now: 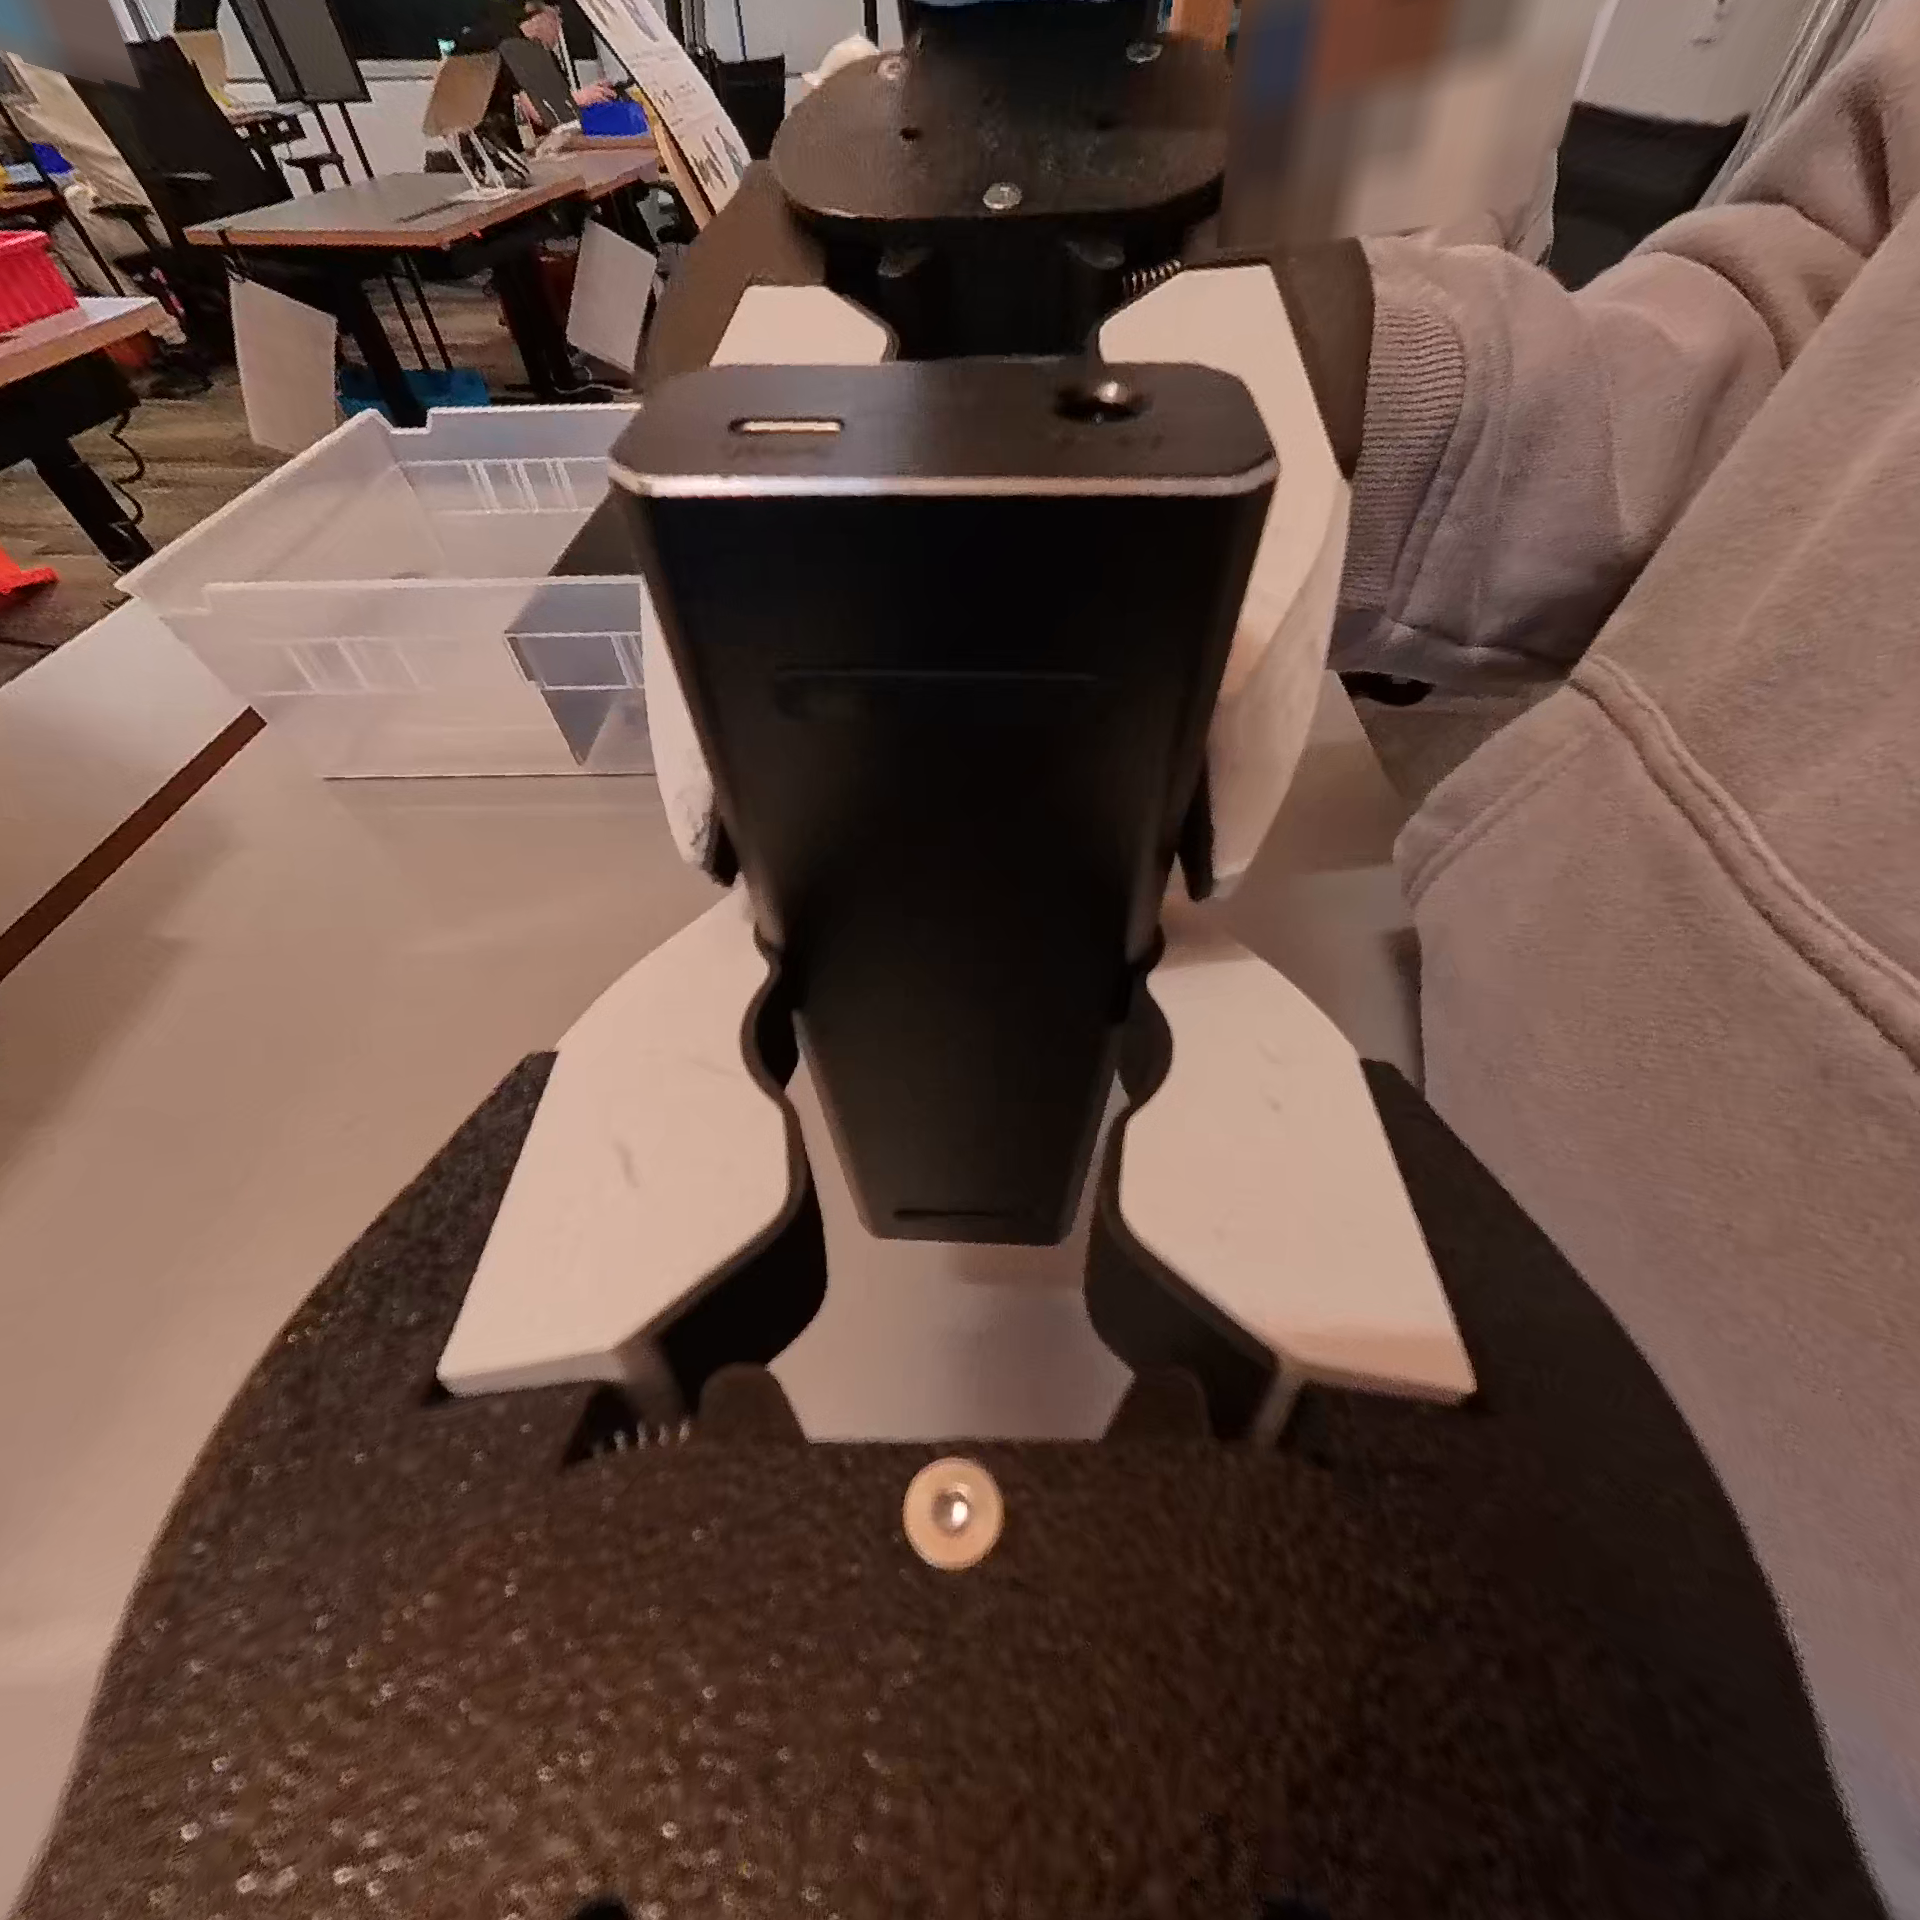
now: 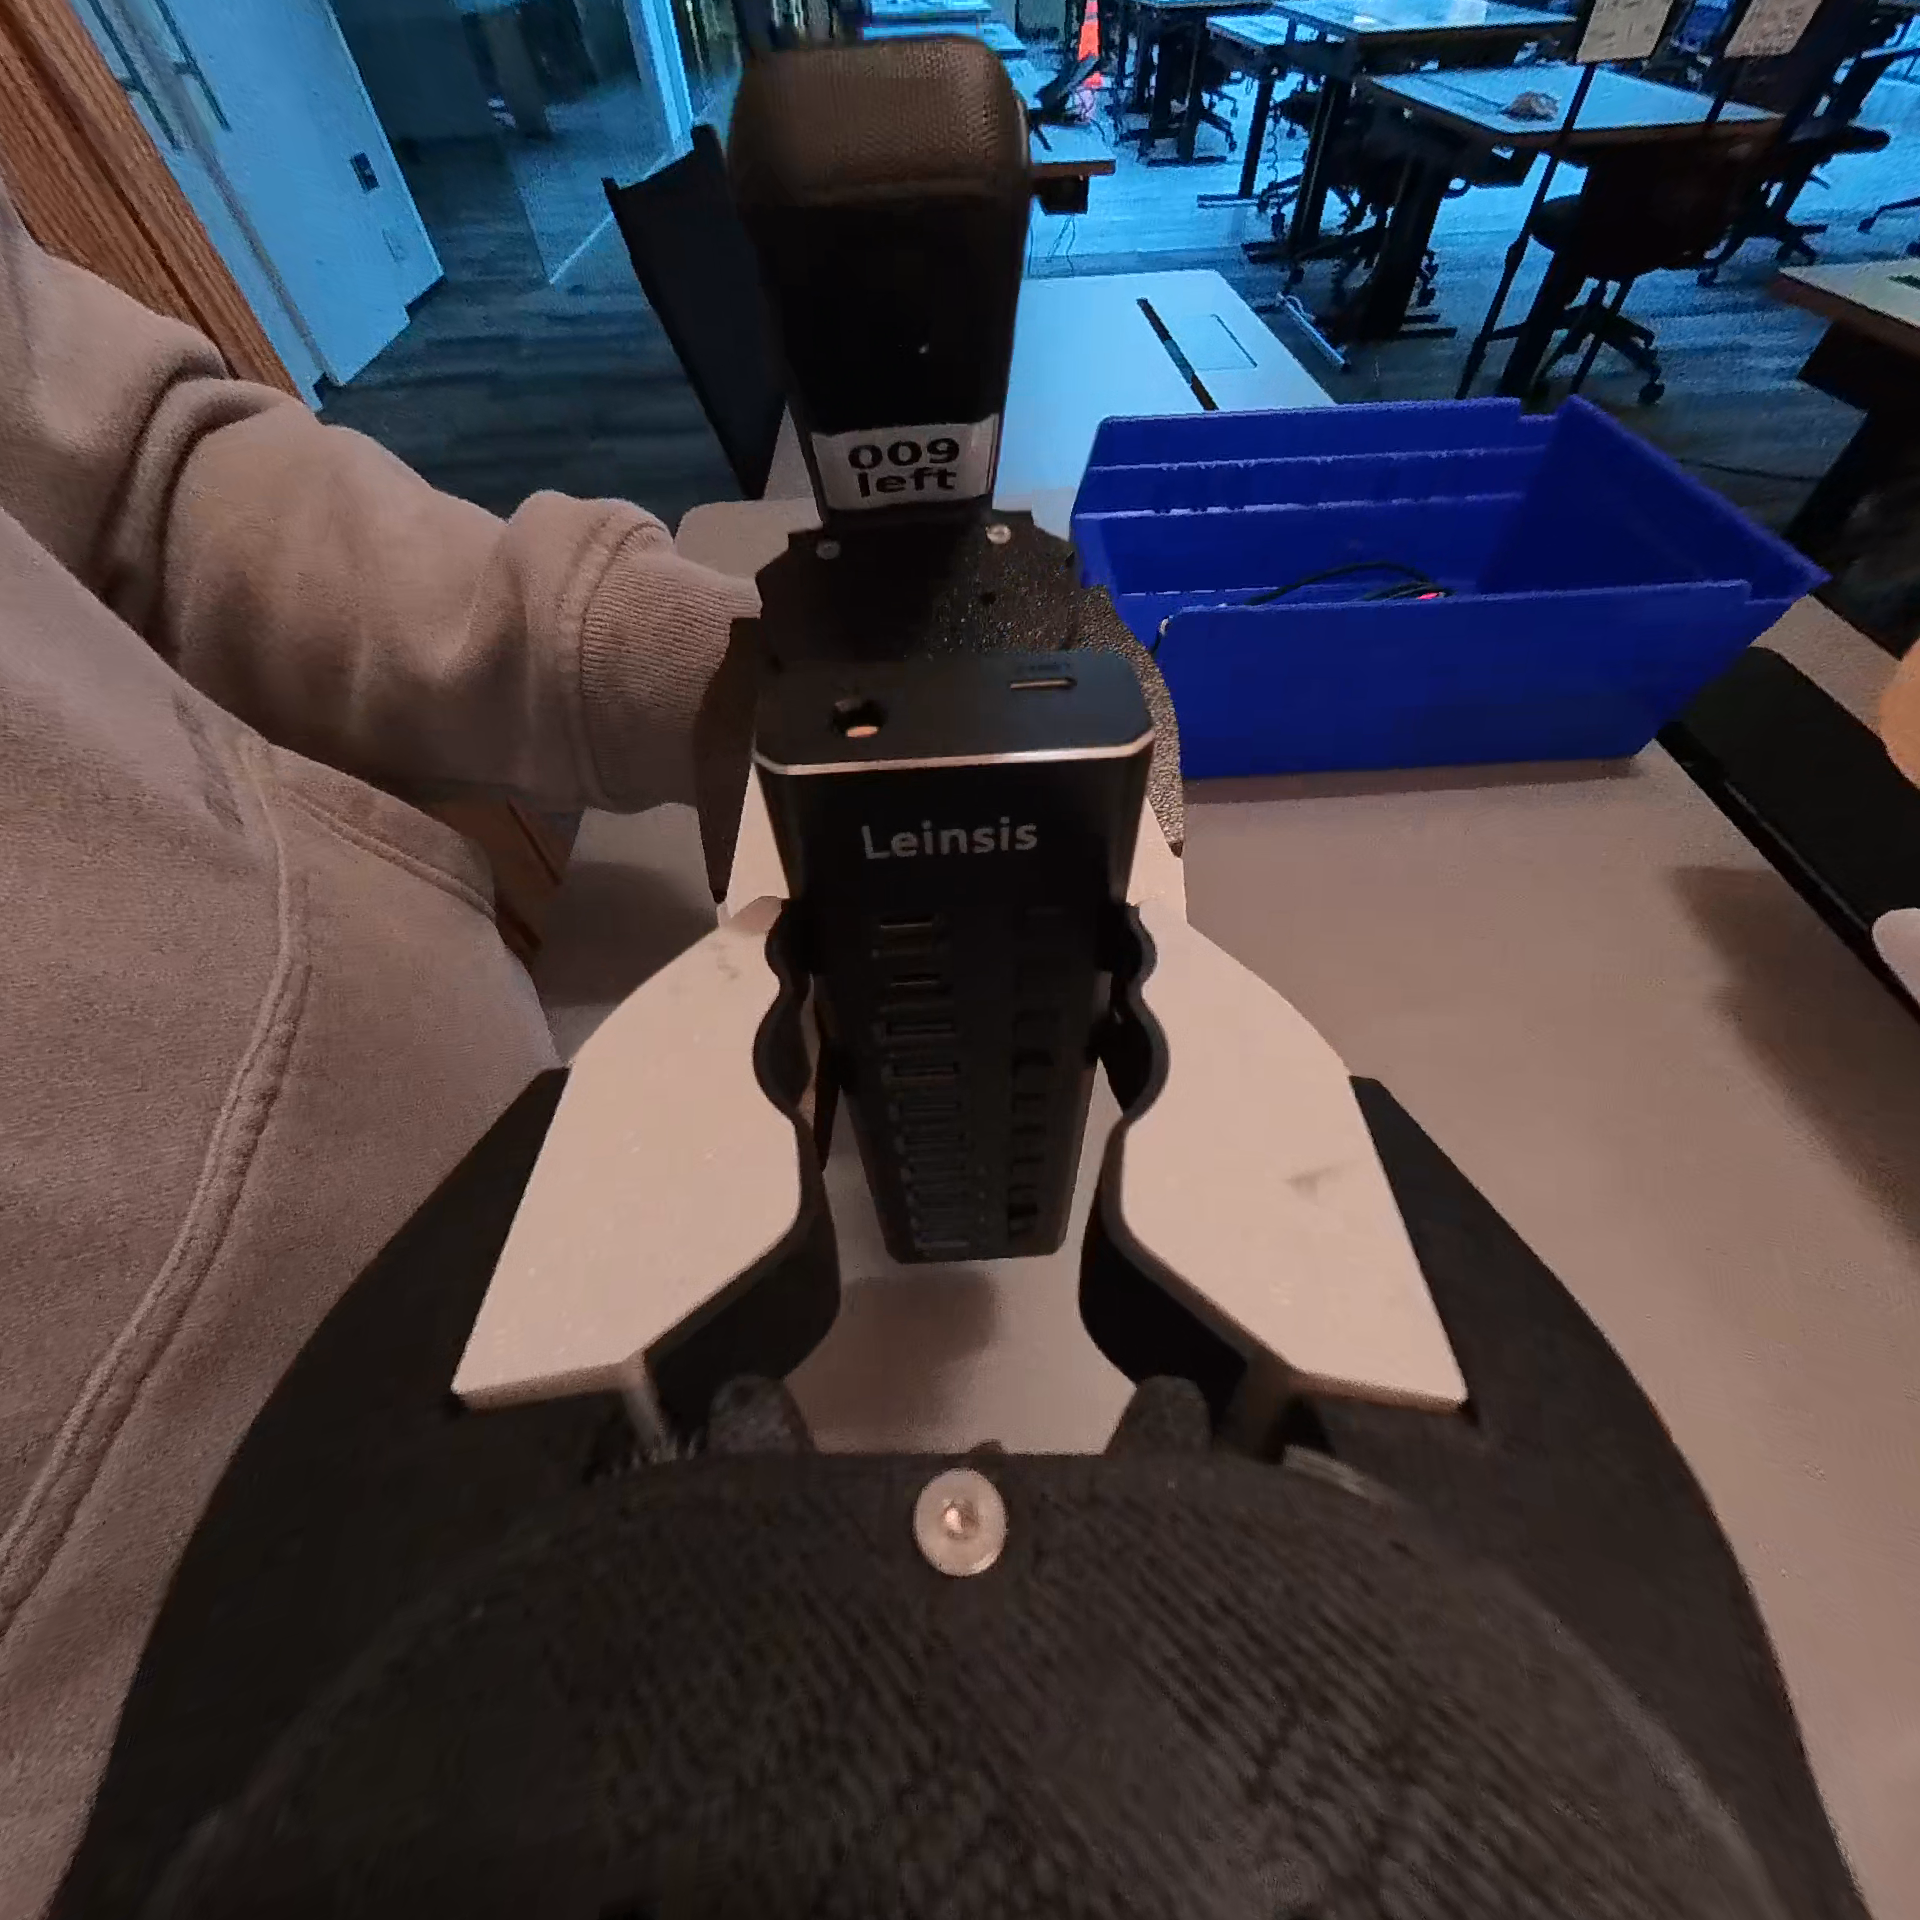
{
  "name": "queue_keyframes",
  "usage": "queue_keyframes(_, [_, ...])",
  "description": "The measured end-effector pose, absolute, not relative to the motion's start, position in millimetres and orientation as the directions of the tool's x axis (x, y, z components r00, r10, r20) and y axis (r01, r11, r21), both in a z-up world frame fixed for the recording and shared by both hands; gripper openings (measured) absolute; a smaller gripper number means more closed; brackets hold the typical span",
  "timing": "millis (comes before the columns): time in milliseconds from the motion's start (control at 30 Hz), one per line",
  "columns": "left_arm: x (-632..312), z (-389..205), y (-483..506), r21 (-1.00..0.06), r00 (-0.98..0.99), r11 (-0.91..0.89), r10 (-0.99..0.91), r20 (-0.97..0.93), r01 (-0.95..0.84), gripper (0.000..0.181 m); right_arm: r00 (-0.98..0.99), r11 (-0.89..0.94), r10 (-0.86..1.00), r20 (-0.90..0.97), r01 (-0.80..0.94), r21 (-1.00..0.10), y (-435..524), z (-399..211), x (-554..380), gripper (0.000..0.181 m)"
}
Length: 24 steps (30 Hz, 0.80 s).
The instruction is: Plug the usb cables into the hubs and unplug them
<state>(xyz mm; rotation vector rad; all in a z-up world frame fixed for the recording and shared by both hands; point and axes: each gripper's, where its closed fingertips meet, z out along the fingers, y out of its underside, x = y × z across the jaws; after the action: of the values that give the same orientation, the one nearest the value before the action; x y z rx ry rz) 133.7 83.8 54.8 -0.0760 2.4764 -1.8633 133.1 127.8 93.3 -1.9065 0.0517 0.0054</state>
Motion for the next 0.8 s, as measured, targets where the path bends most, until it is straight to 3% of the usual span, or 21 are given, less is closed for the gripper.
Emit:
queue_keyframes(133, [145.9, 72.5, 85.7, -0.984, -0.984, 0.165, -0.173, 0.039, -0.068, 0.066, 0.997, -0.313, -0.083, -0.002, -0.028, -0.949, 114.3, 109.5, 145.9, 0.057])
queue_keyframes(267, [155.8, 79.2, 106.3, -0.988, -0.964, 0.116, -0.257, 0.072, -0.105, 0.072, 0.937, -0.434, -0.271, 0.221, 0.086, -0.897, 44.7, 156.0, 200.2, 0.057])
queue_keyframes(367, [153.7, 71.3, 121.9, -0.982, -0.957, 0.122, -0.270, 0.110, -0.147, 0.063, 0.813, -0.676, -0.374, 0.445, 0.089, -0.731, -35.3, 175.7, 263.7, 0.057])
queue_keyframes(467, [155.7, 65.1, 134.6, -0.979, -0.940, 0.099, -0.313, 0.139, -0.178, 0.059, 0.748, -0.872, -0.326, 0.578, -0.002, -0.489, -110.9, 159.5, 325.2, 0.057])
queue_keyframes(600, [156.5, 64.0, 144.8, -0.975, -0.925, 0.056, -0.333, 0.182, -0.213, 0.056, 0.827, -0.963, -0.238, 0.510, -0.135, -0.232, -173.8, 91.5, 373.5, 0.057])
queue_keyframes(800, [158.8, 62.0, 156.5, -0.973, -0.914, 0.067, -0.361, 0.183, -0.222, 0.054, 0.897, -0.983, -0.181, 0.404, -0.154, -0.098, -177.9, 16.2, 399.4, 0.057])
